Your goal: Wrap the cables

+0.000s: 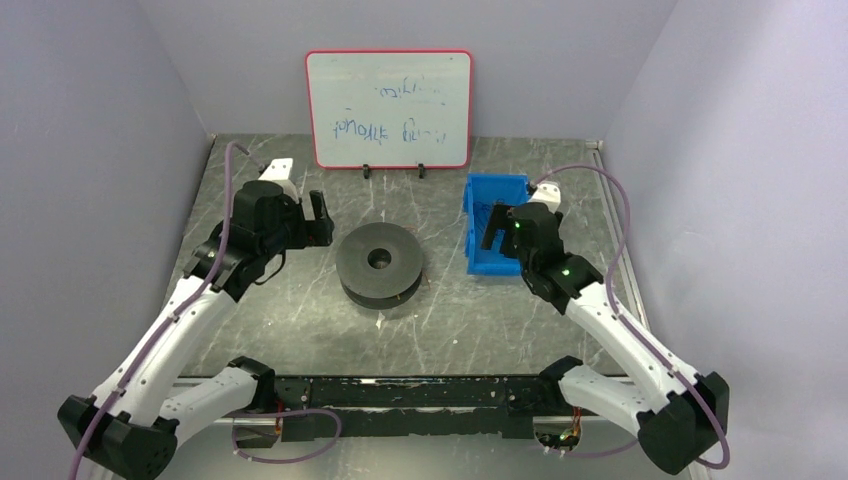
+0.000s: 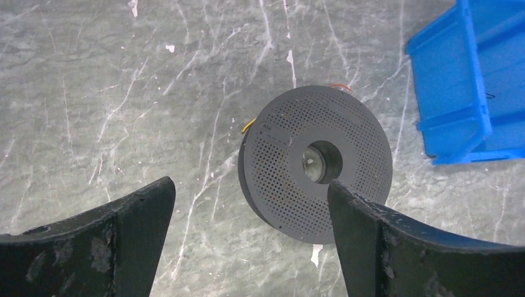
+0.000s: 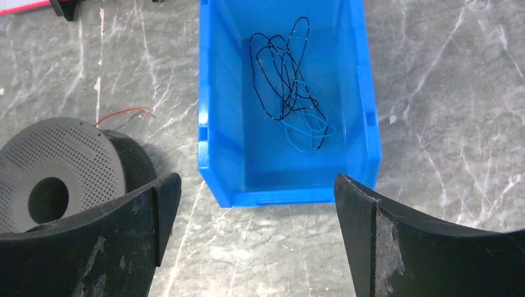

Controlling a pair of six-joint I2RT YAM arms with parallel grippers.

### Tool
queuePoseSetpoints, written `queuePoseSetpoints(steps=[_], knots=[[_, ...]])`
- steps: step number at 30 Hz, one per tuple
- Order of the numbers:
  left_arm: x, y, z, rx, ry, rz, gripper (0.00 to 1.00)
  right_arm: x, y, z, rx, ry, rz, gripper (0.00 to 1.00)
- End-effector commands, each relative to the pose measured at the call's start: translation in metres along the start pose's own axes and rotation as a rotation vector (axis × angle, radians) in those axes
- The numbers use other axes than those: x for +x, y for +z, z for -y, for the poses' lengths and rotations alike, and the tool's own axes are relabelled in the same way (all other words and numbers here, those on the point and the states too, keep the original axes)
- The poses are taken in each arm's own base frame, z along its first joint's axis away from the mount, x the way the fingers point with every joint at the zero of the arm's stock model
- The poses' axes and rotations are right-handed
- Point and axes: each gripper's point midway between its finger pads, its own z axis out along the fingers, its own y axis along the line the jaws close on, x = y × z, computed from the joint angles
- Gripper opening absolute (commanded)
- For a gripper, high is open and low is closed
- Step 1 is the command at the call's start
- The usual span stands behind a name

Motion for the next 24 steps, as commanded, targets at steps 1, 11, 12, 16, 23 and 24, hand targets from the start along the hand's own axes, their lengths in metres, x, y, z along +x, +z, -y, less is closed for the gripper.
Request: queuePoseSetpoints(steps=[1,11,12,16,23,24], knots=[[-0.003,-0.018,0.004,0.052,-0.005,0.029,1.00,-0.005,-0.019,0.005,0.003,0.082,0.004,1.00],[-0.010,-0.048,0.007,0.112,0.008,0.098,1.00,-0.018,-0.051,0.006,-0.070,0.113,0.053,1.00],[-0.012,-0.050,0.009,0.125,0.012,0.111,1.00,-0.020,-0.055,0.006,-0.079,0.112,0.061,1.00],[-0.033,-0.072,0.019,0.194,0.010,0.212,1.00,-0.032,-0.071,0.008,-0.115,0.108,0.116,1.00],[-0.065,-0.119,0.041,0.356,0.035,0.398,1.00,-0.063,-0.100,0.007,-0.193,0.135,0.270,1.00],[-0.066,-0.124,0.043,0.374,0.041,0.416,1.00,-0.066,-0.102,0.006,-0.203,0.136,0.279,1.00]])
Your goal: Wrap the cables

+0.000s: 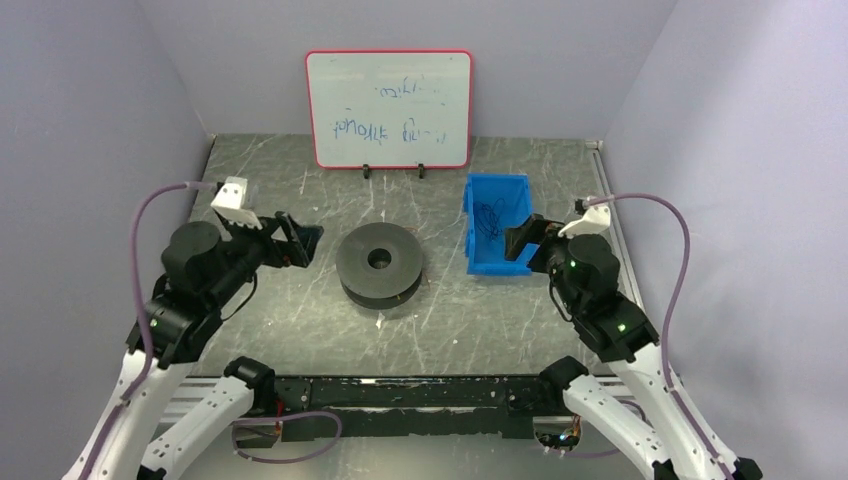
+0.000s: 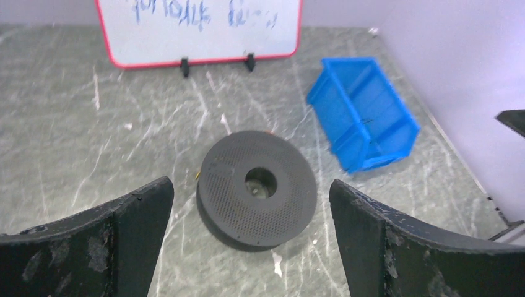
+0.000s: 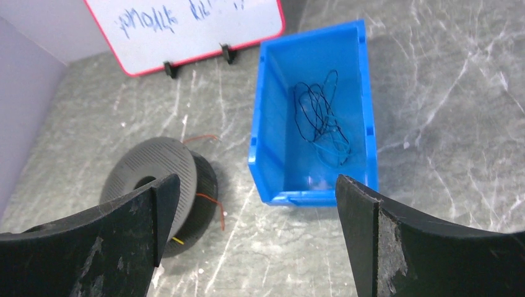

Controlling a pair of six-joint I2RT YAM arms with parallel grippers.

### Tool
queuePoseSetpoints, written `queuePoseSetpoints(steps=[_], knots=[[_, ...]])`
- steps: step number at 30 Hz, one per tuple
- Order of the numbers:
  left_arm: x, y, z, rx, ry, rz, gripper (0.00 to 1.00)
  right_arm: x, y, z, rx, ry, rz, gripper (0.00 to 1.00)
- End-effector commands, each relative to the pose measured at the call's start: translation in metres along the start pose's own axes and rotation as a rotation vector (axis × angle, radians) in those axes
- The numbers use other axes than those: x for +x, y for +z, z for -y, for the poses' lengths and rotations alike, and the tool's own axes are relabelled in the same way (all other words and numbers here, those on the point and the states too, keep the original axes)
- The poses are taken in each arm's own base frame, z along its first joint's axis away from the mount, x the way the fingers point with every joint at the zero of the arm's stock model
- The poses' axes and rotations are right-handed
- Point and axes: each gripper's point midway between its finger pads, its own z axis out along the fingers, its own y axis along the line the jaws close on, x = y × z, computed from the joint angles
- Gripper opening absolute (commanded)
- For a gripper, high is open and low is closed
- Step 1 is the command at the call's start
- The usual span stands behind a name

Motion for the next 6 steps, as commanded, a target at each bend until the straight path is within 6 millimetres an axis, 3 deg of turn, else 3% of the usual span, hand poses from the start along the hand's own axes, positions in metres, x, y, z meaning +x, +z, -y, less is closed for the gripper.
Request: queuePoseSetpoints(steps=[1,4,6], knots=[[-0.038,-0.021,0.027,0.144,0.042,0.152,1.00,-0.023,-0.011,-0.013,-0.078,-0.012,0.069,1.00],[-0.039,-0.023,0.029,0.163,0.058,0.177,1.00,-0.026,-0.020,-0.027,-0.178,-0.028,0.086,1.00],[-0.039,-0.020,0.028,0.159,0.059,0.182,1.00,-0.030,-0.020,-0.018,-0.123,0.007,0.101,1.00]])
